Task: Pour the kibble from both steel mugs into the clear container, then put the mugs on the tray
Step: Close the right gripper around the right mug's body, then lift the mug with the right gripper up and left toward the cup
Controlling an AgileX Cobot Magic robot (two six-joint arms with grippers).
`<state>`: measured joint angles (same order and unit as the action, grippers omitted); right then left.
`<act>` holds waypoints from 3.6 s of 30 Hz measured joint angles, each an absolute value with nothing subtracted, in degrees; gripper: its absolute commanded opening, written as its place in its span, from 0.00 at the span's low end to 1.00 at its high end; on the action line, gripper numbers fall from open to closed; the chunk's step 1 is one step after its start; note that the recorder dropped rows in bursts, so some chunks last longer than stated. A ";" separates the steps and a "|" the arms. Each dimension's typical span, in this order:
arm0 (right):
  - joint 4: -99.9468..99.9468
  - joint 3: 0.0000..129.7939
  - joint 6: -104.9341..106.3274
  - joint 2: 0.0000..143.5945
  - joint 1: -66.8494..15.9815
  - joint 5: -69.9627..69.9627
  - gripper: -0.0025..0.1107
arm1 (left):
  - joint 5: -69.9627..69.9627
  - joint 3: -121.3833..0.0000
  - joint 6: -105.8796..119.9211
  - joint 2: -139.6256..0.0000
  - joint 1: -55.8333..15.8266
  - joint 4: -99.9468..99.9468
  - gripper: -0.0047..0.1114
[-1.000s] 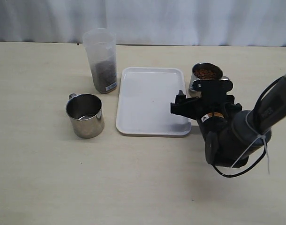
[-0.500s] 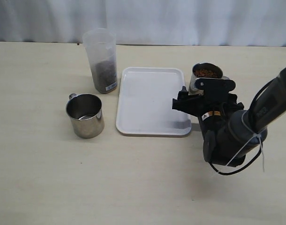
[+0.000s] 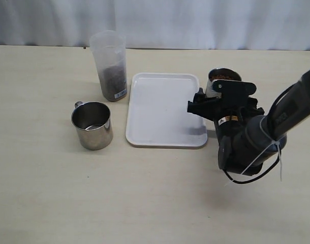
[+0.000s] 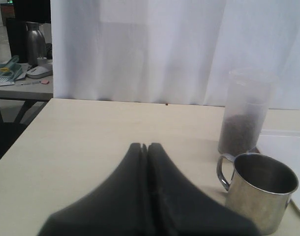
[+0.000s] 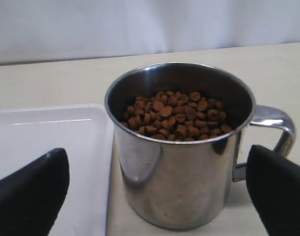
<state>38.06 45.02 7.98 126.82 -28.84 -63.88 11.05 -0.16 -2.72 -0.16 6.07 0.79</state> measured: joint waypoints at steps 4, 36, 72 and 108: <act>38.06 45.82 7.98 128.31 -28.75 -63.87 0.69 | 11.05 -0.16 -2.72 -0.16 6.07 0.79 0.04; 33.56 49.75 9.23 132.11 -22.97 -64.38 0.69 | 11.05 -0.16 -2.72 -0.16 6.07 0.79 0.04; 32.90 53.04 9.10 136.77 -16.34 -66.88 0.69 | 11.05 -0.16 -2.72 -0.16 6.07 0.79 0.04; 33.49 54.36 19.71 133.99 -16.21 -63.14 0.06 | 11.05 -0.16 -2.72 -0.16 6.07 0.79 0.04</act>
<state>33.49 54.36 19.71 133.99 -16.21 -63.14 11.05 -0.16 -2.72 -0.16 6.07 0.79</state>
